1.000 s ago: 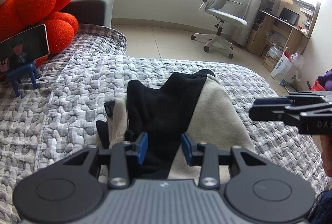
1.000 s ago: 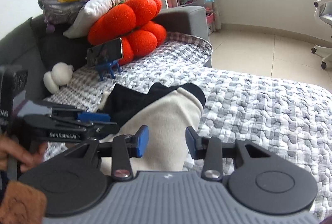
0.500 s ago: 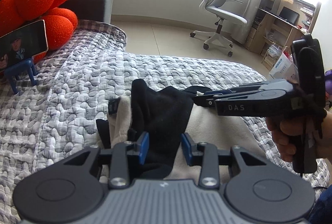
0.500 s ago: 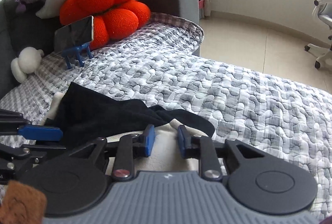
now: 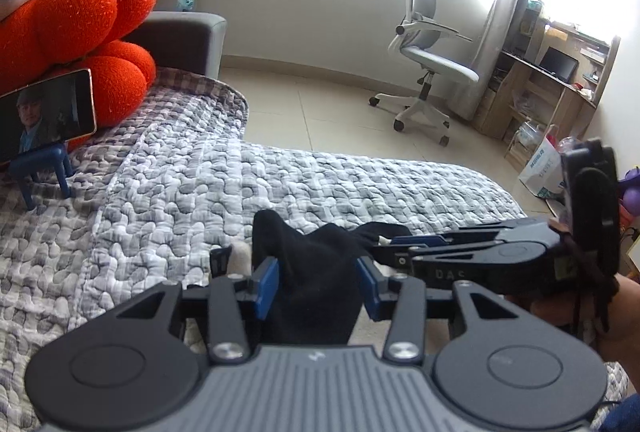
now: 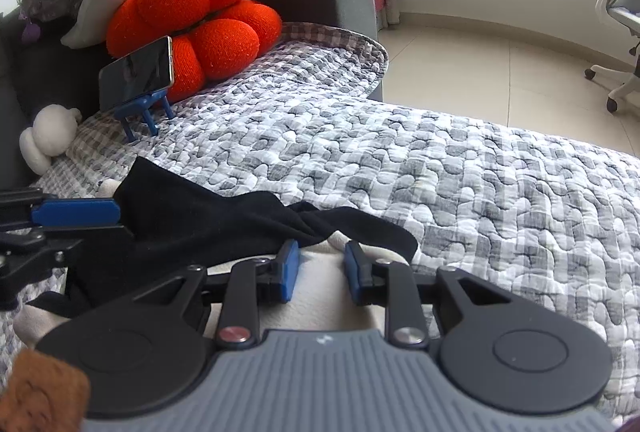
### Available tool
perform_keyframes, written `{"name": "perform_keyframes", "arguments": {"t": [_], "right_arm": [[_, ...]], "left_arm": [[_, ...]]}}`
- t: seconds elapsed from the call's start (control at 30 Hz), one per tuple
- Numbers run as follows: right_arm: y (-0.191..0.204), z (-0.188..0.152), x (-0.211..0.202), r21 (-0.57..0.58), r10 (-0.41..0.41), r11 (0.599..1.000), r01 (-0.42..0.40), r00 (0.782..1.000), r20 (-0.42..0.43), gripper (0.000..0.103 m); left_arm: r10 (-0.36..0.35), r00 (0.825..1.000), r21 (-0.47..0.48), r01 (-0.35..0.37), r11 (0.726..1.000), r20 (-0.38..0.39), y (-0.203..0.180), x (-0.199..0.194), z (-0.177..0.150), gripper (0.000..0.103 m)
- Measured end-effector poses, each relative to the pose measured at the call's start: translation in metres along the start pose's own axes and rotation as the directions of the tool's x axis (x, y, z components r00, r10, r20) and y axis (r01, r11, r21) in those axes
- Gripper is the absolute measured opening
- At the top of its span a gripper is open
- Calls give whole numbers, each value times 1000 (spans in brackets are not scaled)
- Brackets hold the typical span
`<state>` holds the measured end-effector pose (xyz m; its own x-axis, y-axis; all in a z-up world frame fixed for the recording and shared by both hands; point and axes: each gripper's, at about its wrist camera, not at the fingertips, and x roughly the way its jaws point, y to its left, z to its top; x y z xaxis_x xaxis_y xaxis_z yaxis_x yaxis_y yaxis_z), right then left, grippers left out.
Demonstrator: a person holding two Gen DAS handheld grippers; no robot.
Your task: Fold clothes
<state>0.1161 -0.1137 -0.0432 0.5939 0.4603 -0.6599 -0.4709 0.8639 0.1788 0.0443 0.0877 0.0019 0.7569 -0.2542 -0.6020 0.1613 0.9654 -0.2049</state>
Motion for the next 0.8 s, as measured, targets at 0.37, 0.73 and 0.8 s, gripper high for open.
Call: {"name": "perform_keyframes", "arguments": {"t": [0.37, 0.73, 0.8], "right_arm": [[6, 2, 0, -30, -15, 999, 16, 1000, 11, 27], [24, 0, -34, -88, 9, 996, -3, 997, 76, 35], [24, -2, -37, -88, 5, 996, 2, 997, 77, 34]], "left_arm": [[17, 999, -108, -22, 994, -42, 26, 17, -5, 24], [20, 998, -150, -28, 988, -55, 31, 16, -5, 19], [21, 998, -152, -29, 988, -57, 32, 16, -4, 18]]}}
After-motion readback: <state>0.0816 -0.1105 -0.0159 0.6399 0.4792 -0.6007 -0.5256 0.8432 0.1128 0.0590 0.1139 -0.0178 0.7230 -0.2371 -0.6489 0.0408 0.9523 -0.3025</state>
